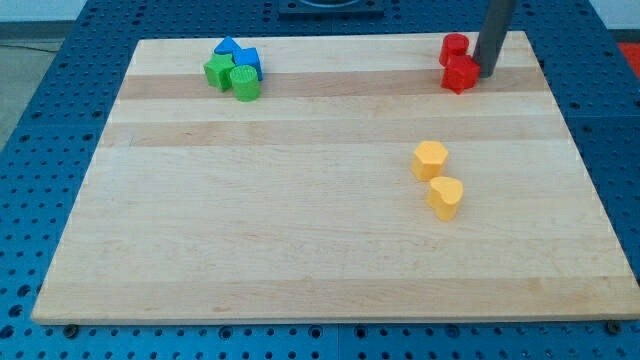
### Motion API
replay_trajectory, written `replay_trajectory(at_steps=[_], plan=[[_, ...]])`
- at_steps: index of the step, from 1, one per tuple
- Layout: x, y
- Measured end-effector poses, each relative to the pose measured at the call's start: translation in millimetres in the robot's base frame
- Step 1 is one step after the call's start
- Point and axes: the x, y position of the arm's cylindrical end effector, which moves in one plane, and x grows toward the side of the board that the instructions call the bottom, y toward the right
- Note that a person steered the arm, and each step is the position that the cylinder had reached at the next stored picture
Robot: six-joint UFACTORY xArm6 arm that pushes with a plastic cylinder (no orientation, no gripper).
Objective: Push the red star to the bottom of the red circle
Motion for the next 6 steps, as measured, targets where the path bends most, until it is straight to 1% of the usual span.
replay_trajectory(at_steps=[1, 2, 3, 4, 5, 6], plan=[[2, -1], [13, 1], [62, 2], [84, -30], [68, -62], [40, -49]])
